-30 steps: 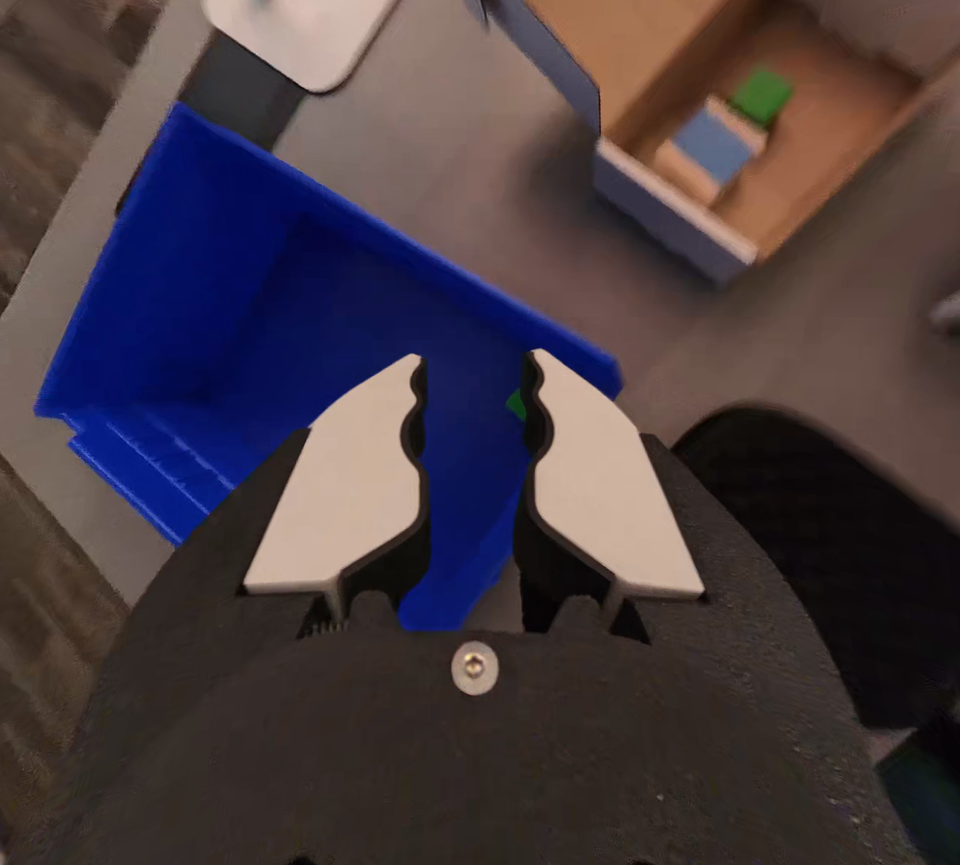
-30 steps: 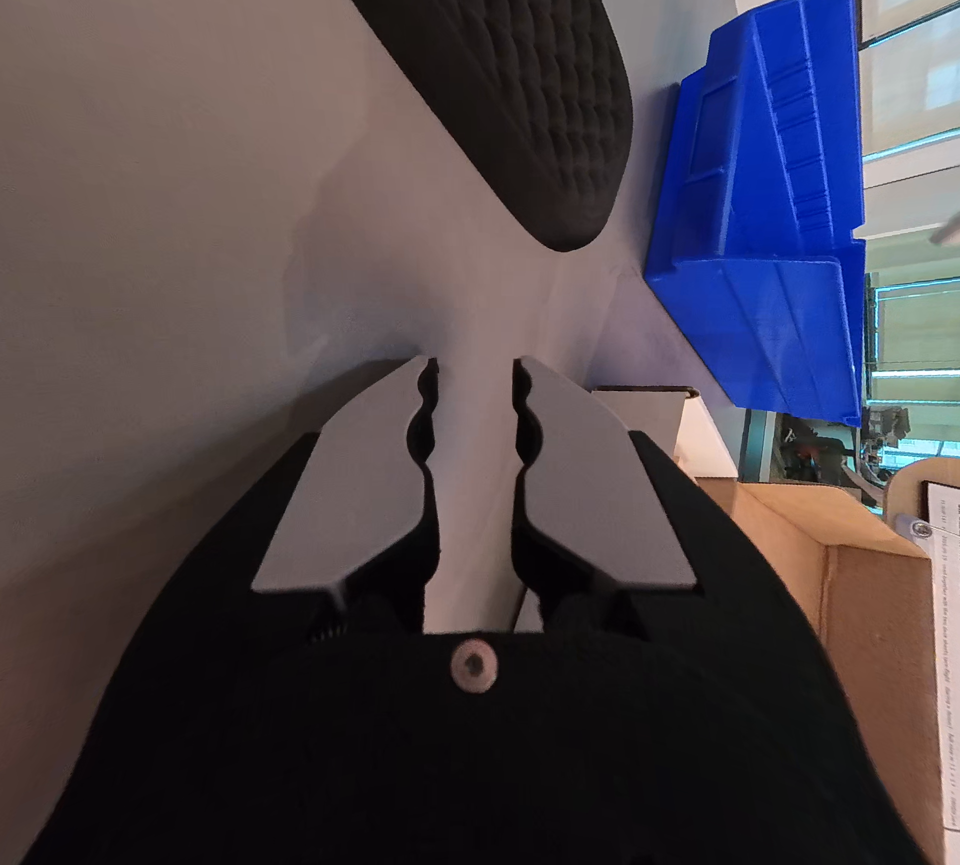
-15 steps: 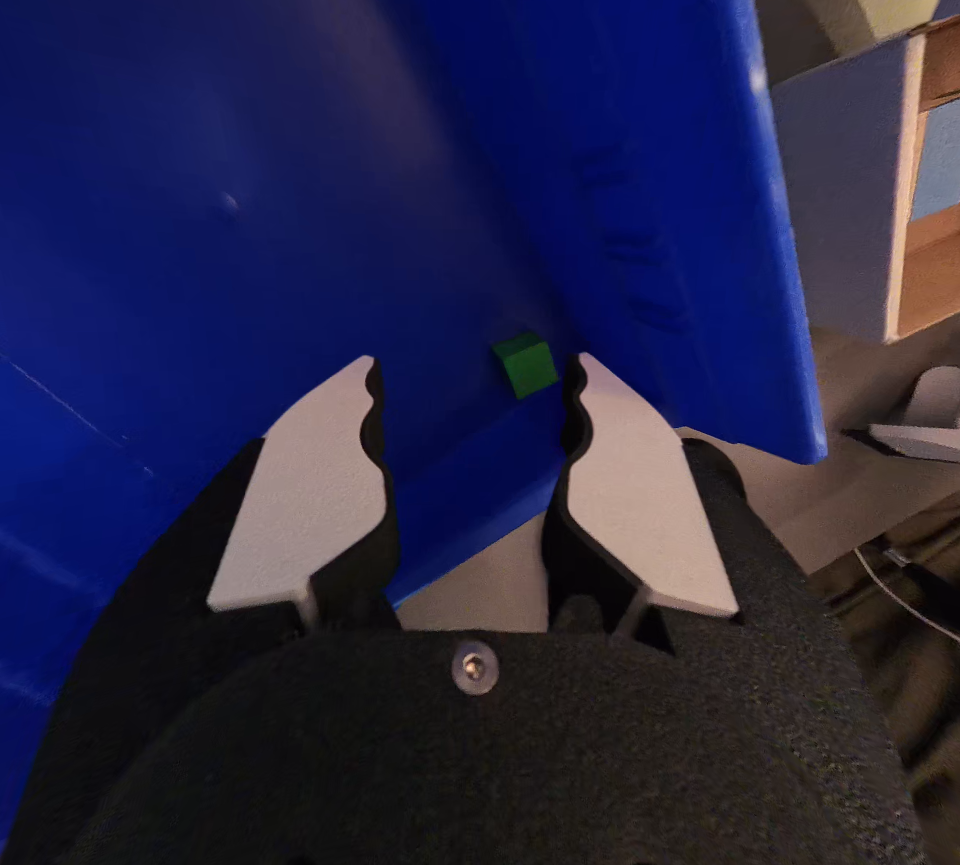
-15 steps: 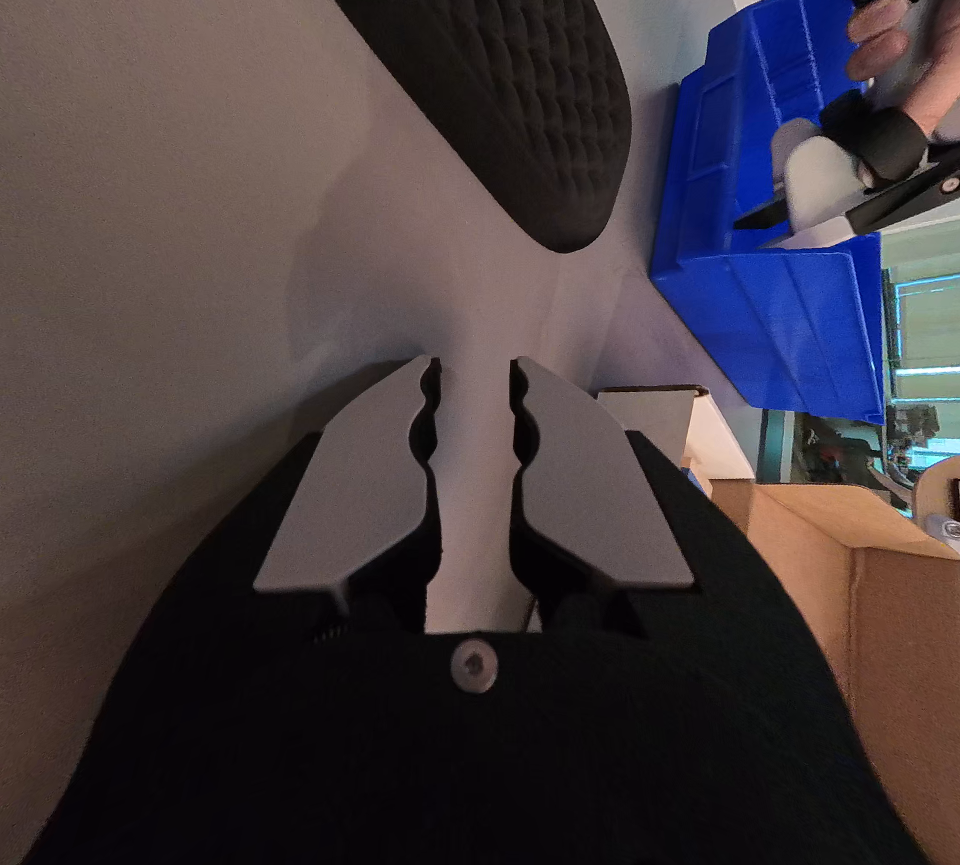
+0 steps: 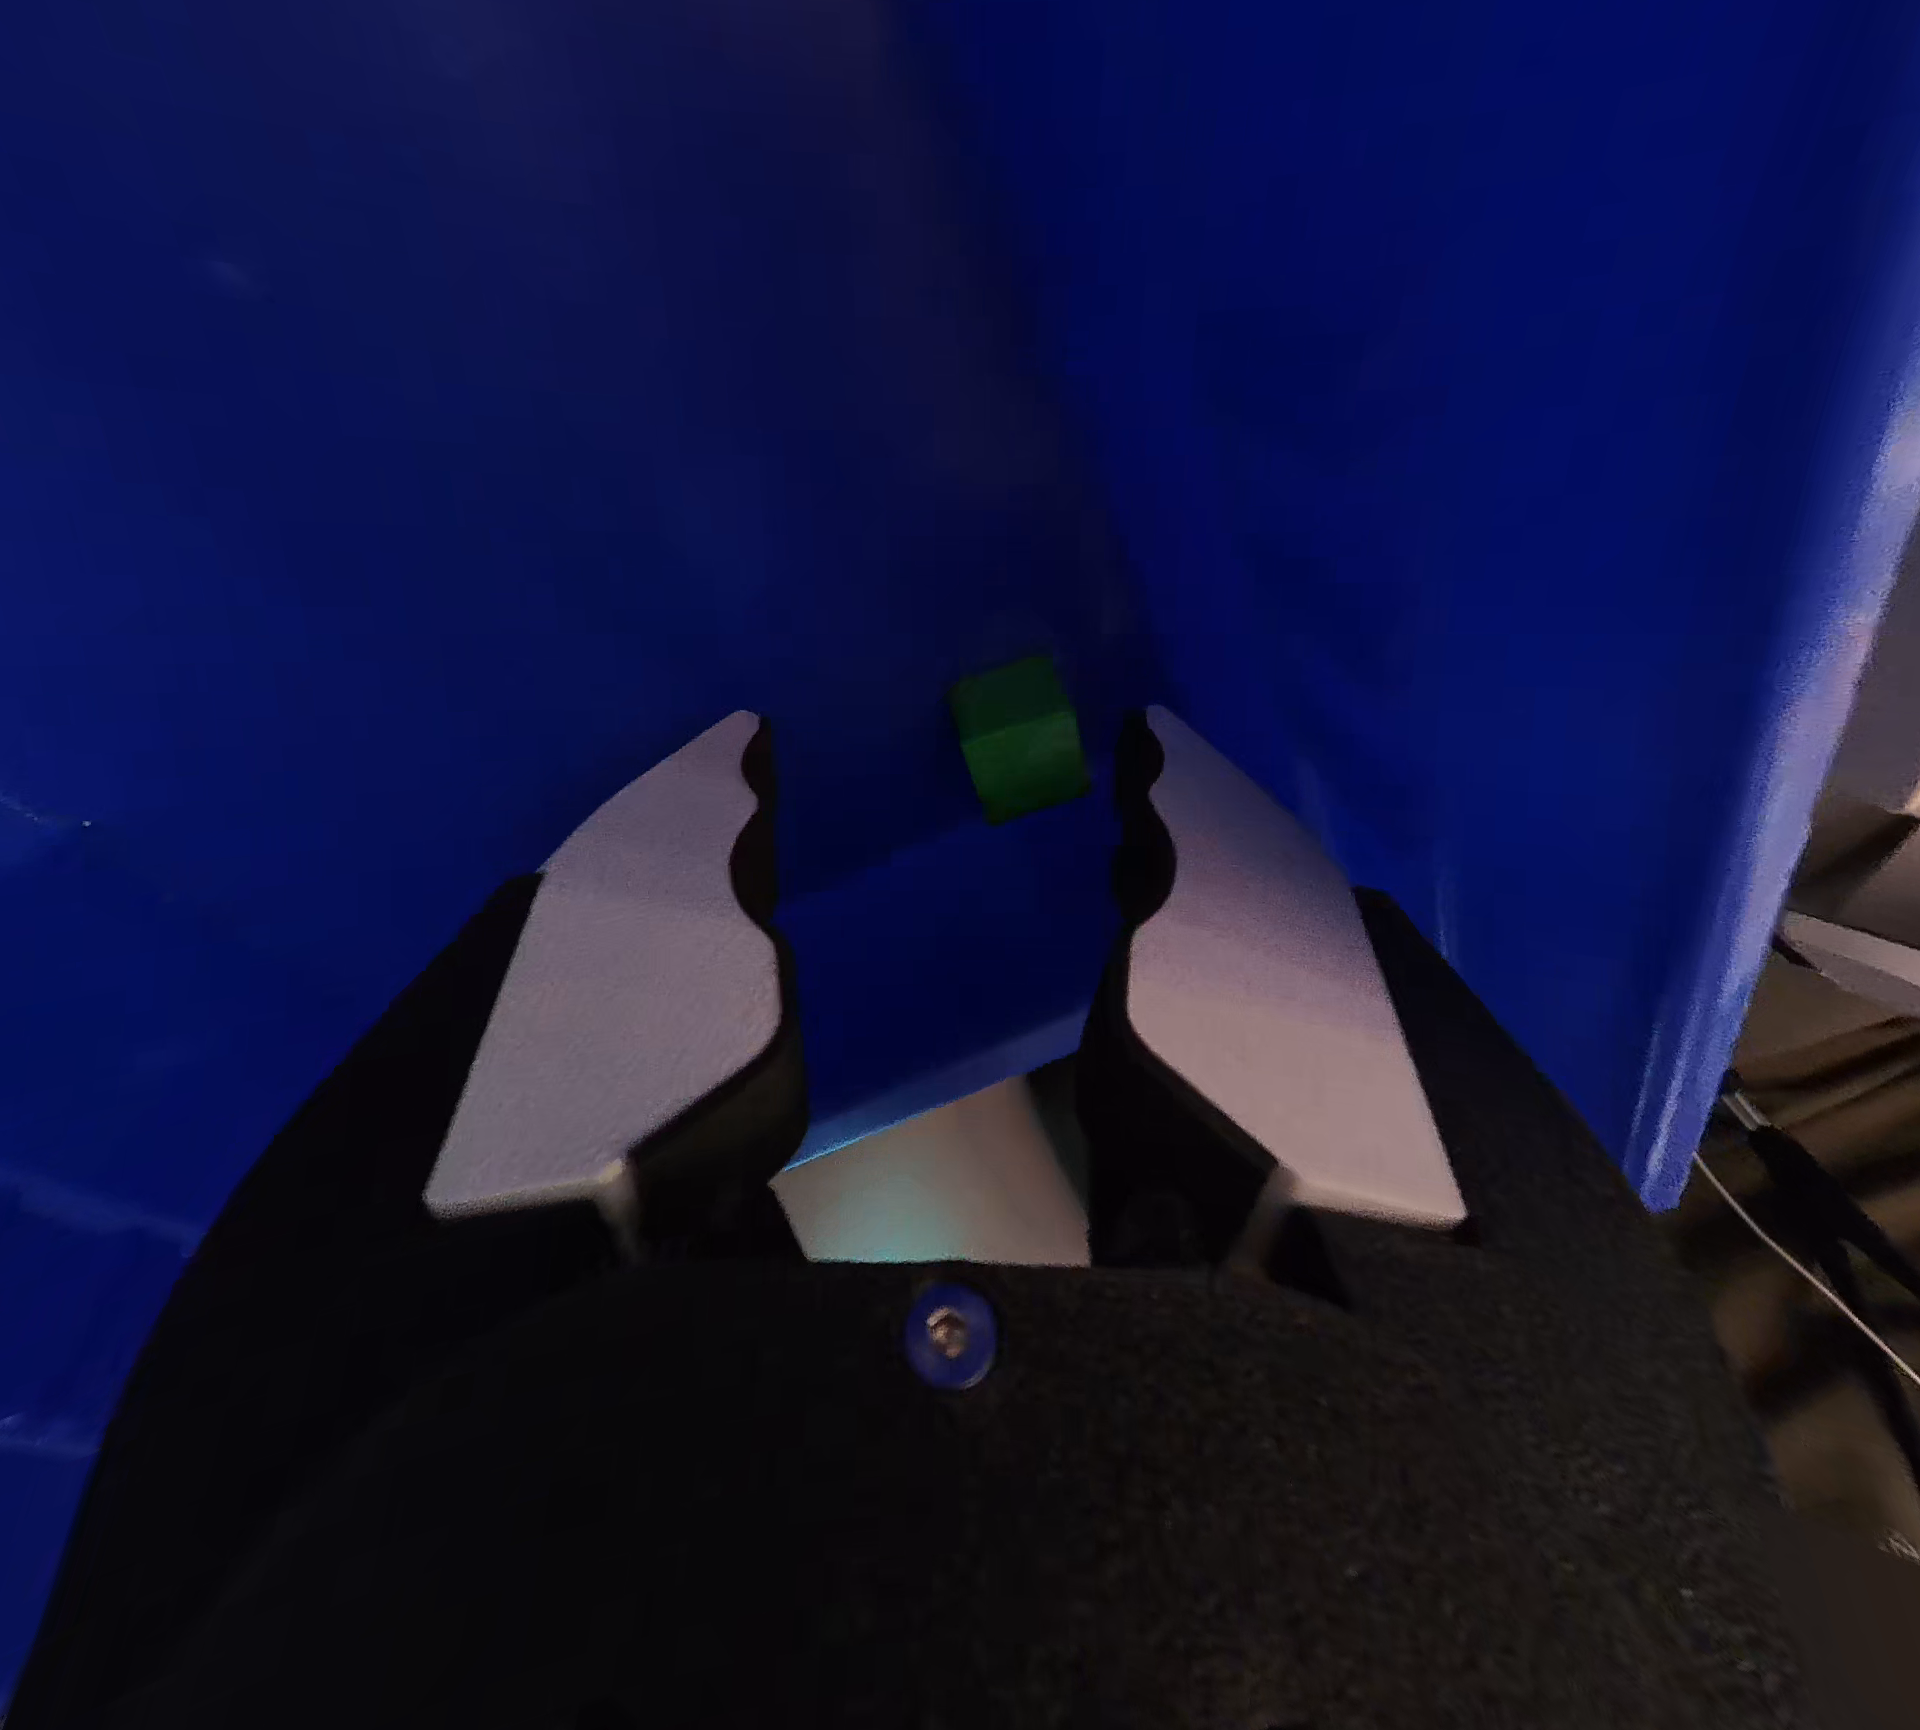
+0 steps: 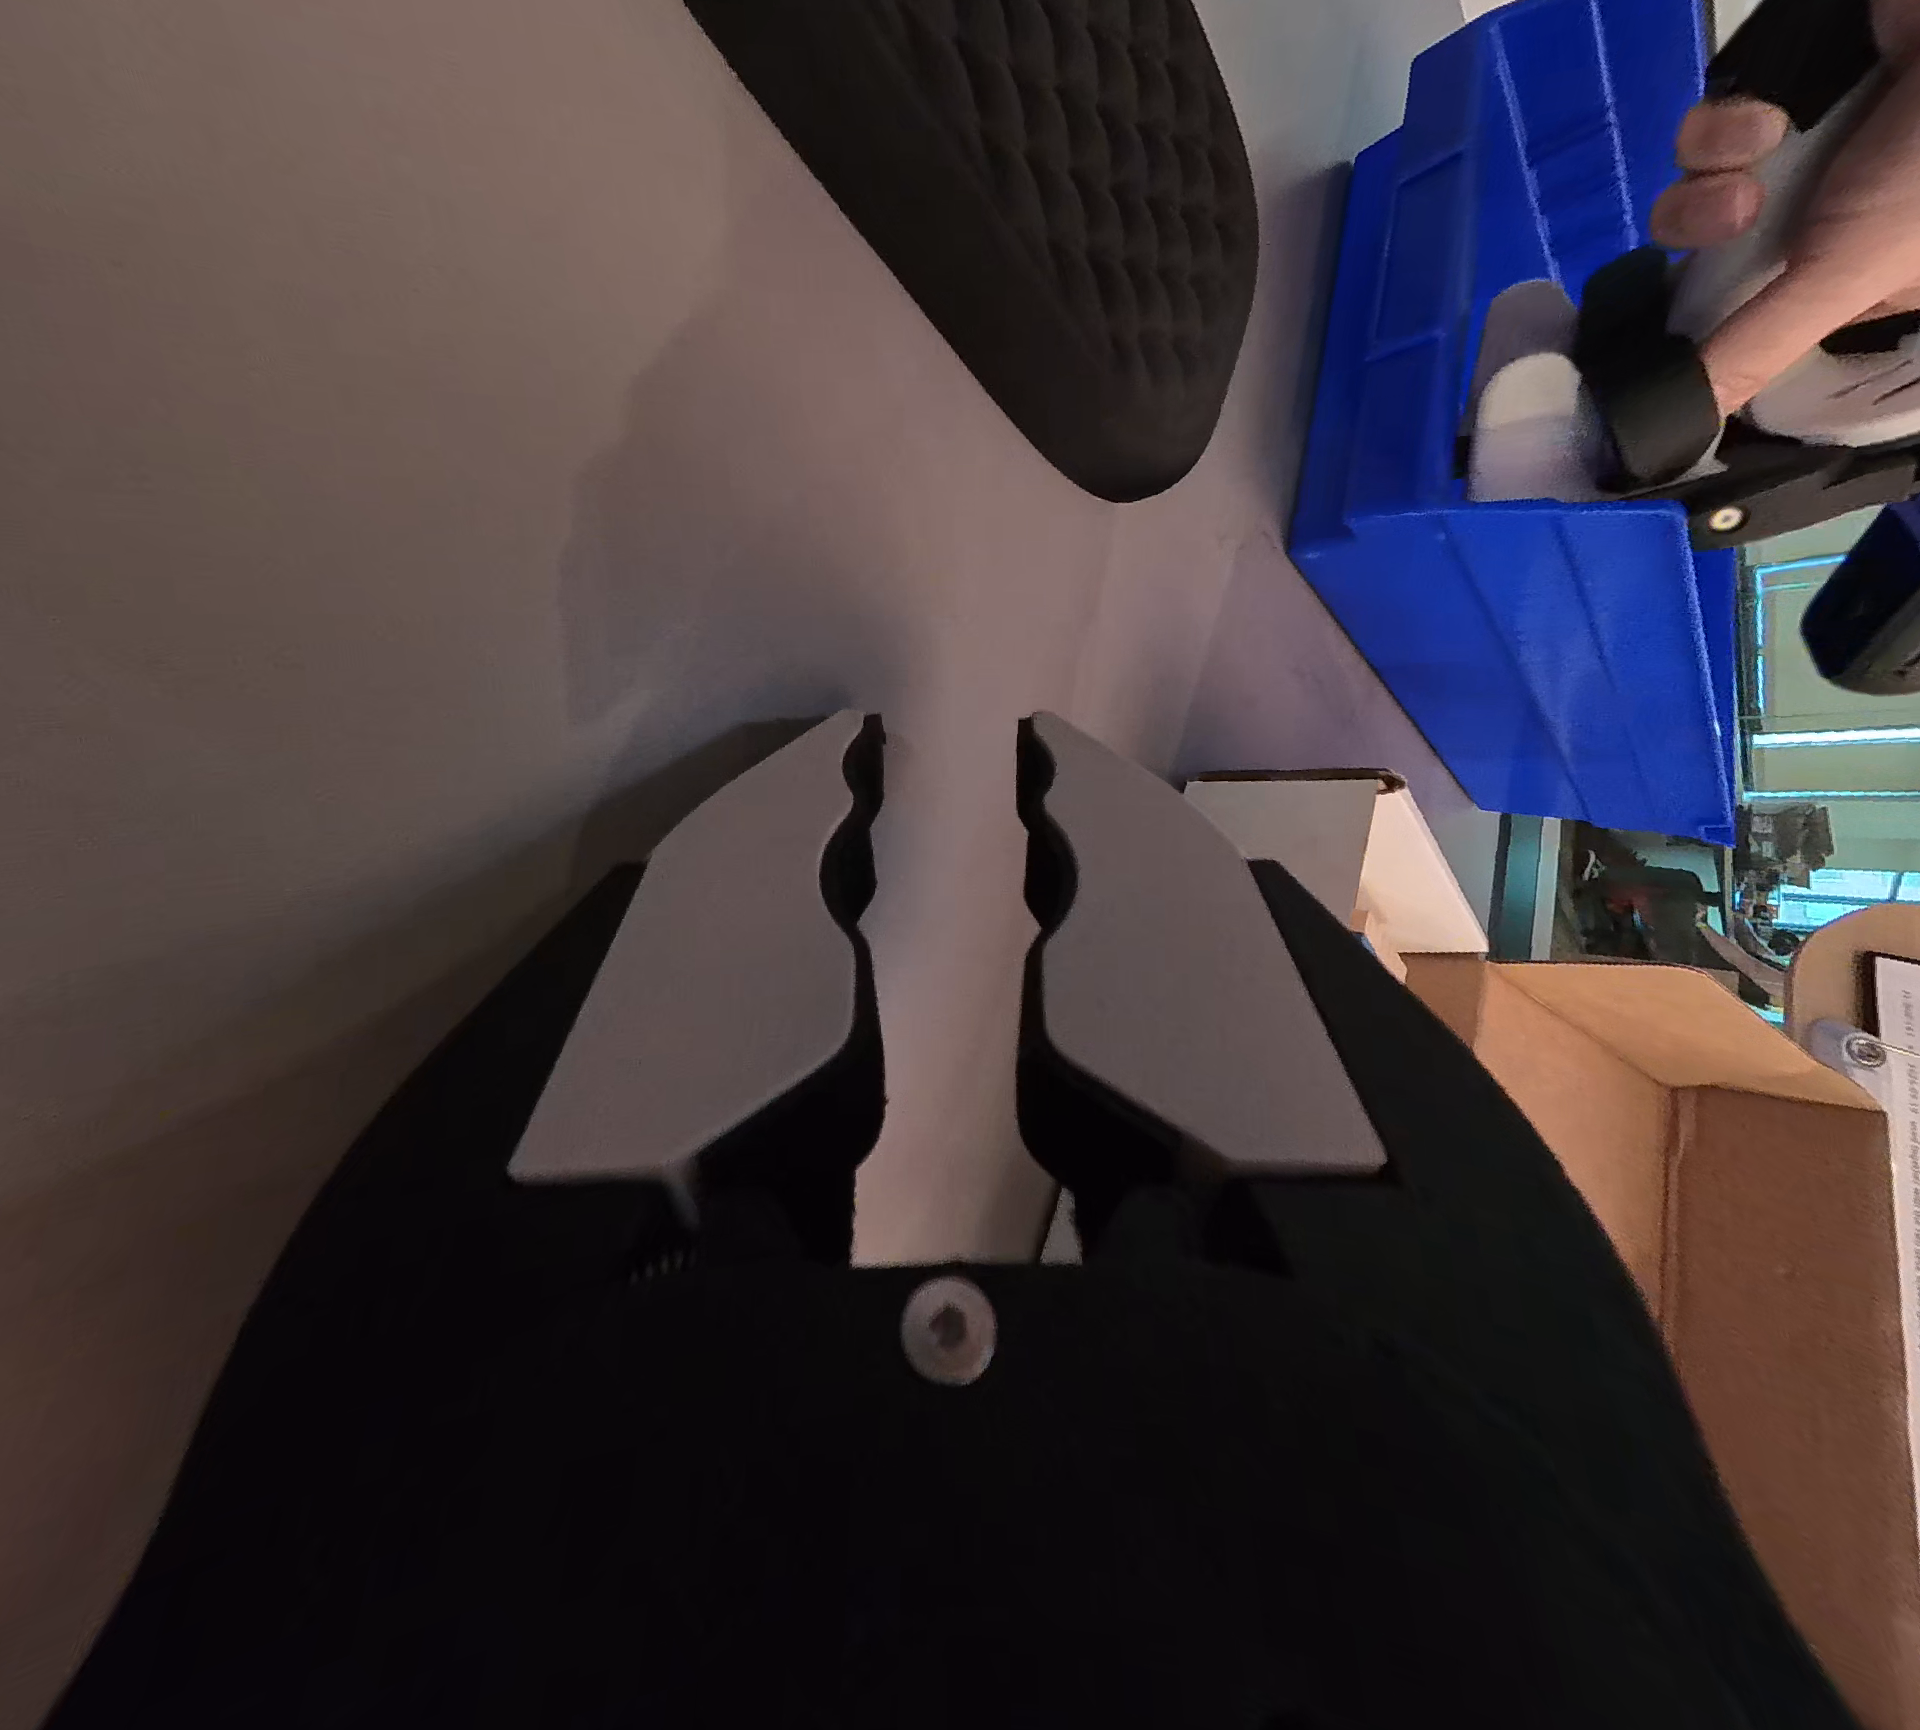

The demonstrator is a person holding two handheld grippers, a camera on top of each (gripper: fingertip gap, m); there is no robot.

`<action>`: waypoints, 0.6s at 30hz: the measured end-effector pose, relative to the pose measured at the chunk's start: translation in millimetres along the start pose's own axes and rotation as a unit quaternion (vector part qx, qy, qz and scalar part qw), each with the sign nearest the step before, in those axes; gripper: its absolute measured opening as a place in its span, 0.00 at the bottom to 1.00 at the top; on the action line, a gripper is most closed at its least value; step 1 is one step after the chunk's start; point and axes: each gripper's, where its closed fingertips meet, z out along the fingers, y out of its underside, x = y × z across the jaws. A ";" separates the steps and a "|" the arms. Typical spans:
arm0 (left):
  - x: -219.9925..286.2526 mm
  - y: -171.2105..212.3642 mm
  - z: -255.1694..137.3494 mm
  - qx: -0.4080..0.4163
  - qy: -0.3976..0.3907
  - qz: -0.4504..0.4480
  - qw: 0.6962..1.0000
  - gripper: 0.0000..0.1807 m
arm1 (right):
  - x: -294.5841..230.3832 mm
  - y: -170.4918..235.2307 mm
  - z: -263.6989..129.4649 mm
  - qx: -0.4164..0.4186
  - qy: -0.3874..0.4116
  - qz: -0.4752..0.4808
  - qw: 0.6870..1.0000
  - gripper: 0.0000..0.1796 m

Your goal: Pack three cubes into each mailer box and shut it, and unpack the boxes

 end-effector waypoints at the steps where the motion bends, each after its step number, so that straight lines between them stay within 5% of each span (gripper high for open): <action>1: 0.4 -0.3 1.4 -0.004 -0.003 0.001 1.000 0.33 | 0.0 0.0 -0.1 0.000 0.000 0.000 1.000 0.14; 9: -16.3 0.6 4.2 -0.034 -0.059 0.009 0.998 0.22 | -0.6 1.4 -1.1 -0.007 0.001 -0.009 1.000 0.14; 18: -14.6 6.9 2.0 -0.040 -0.039 -0.006 0.998 0.27 | -1.5 1.4 -1.2 -0.010 0.001 -0.015 1.000 0.13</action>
